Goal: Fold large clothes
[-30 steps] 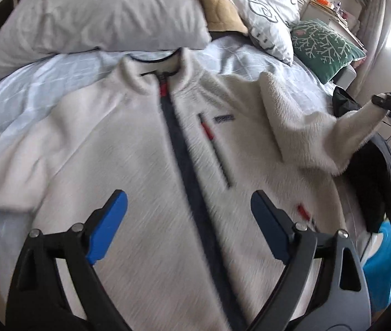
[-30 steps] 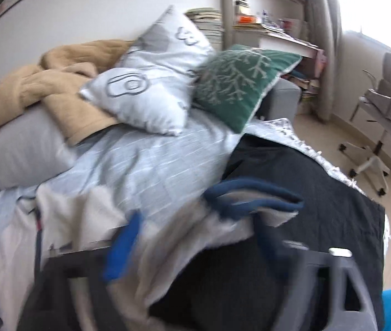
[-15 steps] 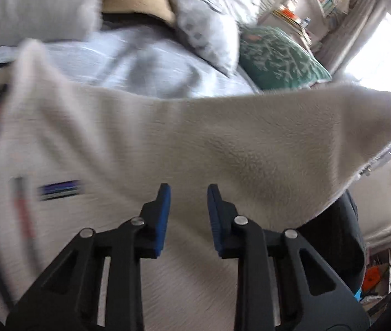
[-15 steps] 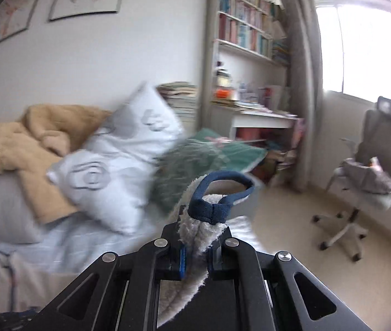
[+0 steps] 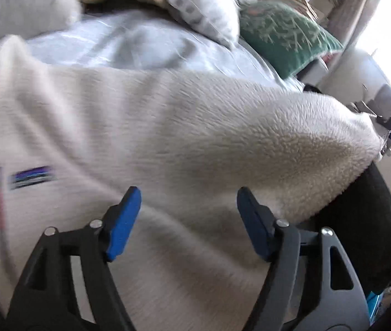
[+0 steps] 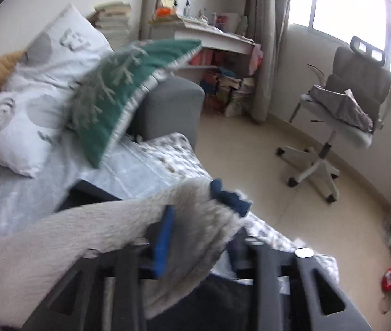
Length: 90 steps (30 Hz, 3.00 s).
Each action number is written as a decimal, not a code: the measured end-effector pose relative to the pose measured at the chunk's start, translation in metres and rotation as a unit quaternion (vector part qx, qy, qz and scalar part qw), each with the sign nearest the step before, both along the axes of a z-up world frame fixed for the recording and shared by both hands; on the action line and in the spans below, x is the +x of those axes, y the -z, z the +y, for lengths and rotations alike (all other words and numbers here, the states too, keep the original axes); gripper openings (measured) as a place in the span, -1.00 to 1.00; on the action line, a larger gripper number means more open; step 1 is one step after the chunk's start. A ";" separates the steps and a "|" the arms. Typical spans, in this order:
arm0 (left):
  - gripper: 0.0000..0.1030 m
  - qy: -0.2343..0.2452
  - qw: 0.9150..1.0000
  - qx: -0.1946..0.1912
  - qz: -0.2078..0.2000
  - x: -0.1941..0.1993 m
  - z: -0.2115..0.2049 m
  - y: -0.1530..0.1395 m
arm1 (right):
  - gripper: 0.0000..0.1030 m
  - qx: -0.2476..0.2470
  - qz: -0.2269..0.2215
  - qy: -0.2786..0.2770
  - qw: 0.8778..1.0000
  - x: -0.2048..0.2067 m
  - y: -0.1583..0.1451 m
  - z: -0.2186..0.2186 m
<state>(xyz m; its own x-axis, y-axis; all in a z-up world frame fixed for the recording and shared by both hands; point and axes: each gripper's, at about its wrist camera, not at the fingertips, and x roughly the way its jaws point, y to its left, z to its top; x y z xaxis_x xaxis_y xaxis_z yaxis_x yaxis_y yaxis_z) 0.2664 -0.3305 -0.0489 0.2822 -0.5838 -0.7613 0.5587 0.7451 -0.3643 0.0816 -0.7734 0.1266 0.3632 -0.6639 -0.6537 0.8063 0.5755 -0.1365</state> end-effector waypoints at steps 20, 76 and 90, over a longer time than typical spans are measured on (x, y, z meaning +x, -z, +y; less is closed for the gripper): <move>0.59 -0.333 0.919 0.199 -0.069 0.081 0.424 -0.072 | 0.70 0.035 -0.036 -0.258 0.965 0.038 -0.066 0.267; 0.87 -0.403 0.914 0.043 -0.029 -0.030 0.490 -0.082 | 0.90 0.171 -0.052 -0.133 0.975 -0.046 -0.028 0.179; 0.87 -0.357 0.932 0.062 -0.029 -0.015 0.403 -0.015 | 0.42 0.307 -0.176 0.041 0.934 -0.044 0.043 0.055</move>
